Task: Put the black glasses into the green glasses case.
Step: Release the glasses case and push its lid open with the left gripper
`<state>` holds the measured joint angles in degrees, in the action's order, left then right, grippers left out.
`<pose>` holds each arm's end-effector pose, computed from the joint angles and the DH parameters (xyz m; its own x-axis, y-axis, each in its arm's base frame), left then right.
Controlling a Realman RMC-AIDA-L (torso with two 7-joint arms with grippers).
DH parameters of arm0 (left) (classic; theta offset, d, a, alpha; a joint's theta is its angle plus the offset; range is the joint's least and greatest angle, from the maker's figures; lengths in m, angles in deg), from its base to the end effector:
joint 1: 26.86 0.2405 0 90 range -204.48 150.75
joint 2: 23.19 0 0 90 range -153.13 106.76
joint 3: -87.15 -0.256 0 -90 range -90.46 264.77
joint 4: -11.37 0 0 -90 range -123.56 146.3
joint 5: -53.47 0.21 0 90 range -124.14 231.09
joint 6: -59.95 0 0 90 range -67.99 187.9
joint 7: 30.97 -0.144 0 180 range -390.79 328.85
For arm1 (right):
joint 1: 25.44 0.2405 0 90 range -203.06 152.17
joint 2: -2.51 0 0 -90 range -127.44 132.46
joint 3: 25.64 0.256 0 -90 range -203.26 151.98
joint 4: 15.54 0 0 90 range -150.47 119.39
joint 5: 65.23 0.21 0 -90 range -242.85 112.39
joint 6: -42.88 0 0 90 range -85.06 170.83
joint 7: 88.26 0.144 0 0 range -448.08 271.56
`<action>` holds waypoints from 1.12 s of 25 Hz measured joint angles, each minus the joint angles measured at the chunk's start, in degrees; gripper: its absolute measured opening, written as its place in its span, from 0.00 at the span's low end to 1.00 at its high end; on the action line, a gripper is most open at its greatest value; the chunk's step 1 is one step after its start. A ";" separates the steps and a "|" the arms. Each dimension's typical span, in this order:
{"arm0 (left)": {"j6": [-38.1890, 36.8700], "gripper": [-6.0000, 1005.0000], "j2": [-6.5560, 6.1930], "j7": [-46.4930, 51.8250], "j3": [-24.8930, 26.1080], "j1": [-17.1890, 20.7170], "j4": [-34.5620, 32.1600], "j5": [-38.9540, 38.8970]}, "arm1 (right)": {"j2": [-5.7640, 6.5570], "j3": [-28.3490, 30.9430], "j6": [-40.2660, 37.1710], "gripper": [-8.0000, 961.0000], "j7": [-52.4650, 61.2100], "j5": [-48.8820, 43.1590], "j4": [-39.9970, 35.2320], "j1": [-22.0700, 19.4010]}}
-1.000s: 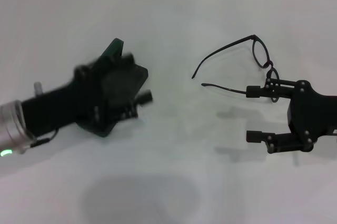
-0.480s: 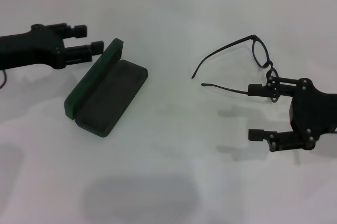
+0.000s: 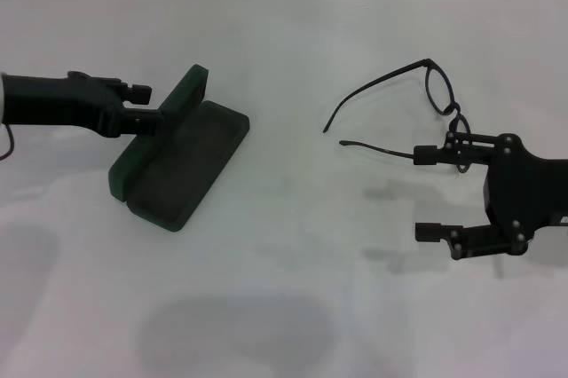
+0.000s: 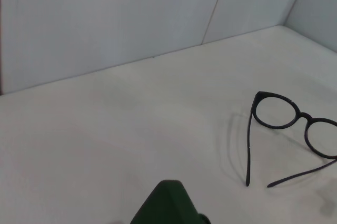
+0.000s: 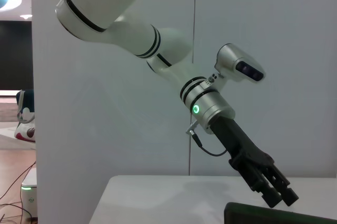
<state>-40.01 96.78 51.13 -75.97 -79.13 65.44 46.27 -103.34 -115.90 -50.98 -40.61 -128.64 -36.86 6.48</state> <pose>-0.2770 0.3538 0.0617 0.7720 0.5451 0.3269 0.6293 -0.7278 -0.2725 0.2425 0.3068 0.0018 0.8029 0.0830 -0.5903 0.0159 -0.9929 -0.1180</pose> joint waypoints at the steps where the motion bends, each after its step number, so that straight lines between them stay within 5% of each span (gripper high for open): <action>1: 0.14 0.68 0.00 0.14 0.00 -0.07 0.00 0.25 | -0.03 0.00 0.01 0.85 0.00 -0.02 0.00 0.00; 25: 6.04 0.61 -0.28 3.41 0.00 -3.16 -2.93 7.53 | -0.66 0.00 0.07 0.85 -0.17 -0.04 -0.13 -0.74; 28: 6.04 0.48 -0.27 3.41 0.01 -3.48 -3.02 8.13 | -0.67 0.00 -0.14 0.85 -0.58 -0.04 -0.13 -0.80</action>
<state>-33.96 96.51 54.53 -75.97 -82.61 62.42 54.41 -104.01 -115.90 -51.12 -41.20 -128.68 -36.99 5.69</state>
